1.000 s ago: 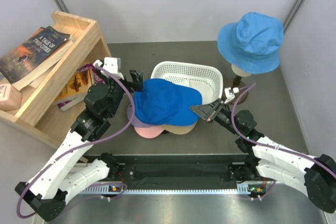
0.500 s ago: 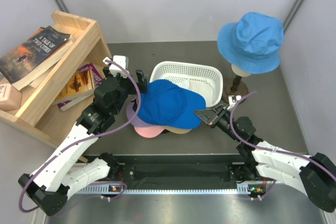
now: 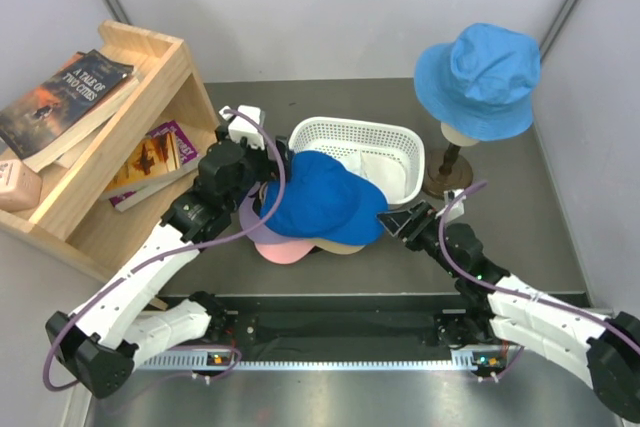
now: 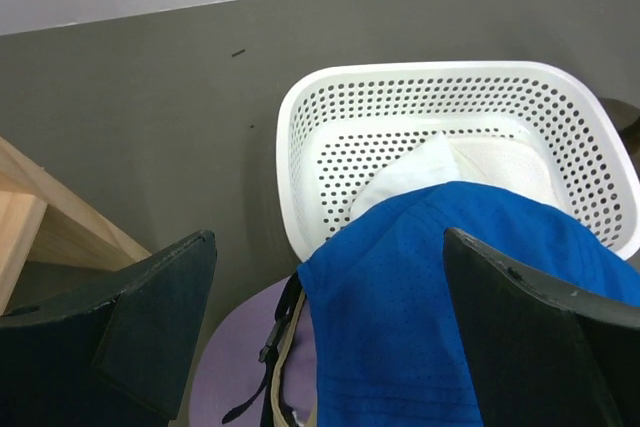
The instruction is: Stack the hats
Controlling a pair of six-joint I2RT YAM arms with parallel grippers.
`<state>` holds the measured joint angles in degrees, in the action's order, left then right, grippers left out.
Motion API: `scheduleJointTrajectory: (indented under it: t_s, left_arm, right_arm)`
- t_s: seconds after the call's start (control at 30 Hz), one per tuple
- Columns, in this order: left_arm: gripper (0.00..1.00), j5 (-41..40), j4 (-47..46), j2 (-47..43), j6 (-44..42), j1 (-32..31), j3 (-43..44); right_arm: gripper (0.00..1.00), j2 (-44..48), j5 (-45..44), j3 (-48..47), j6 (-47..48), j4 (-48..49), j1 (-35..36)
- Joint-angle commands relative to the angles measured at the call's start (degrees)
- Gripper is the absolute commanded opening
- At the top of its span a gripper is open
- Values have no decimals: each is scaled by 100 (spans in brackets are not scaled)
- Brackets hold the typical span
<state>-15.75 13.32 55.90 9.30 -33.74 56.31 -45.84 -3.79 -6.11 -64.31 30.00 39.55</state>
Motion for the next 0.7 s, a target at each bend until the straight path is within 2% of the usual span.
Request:
scheduleJointTrajectory:
  t_s: [0.0, 0.2, 0.3, 0.43, 0.57, 0.67]
  left_arm:
    - [99, 19, -392, 9, -130, 7, -121]
    - [99, -60, -427, -105, -262, 7, -261]
    - [99, -209, -418, -184, -315, 7, -288]
    - [99, -394, -444, -334, -402, 7, -367]
    - [99, -526, -471, -439, -473, 7, -428]
    - [99, -491, -471, -431, -464, 7, -446]
  right_arm:
    - [82, 864, -1017, -417, 744, -1521, 26]
    - [91, 1875, -1501, -786, 1500, -2419, 26]
    - [92, 1922, -1607, -1128, 2114, -2595, 44]
    - [91, 1211, -1817, -2005, 3010, -2736, 236]
    - [91, 368, -2441, -2735, 3539, -2447, 571]
    - [95, -519, -2329, -3559, 3864, -2480, 580]
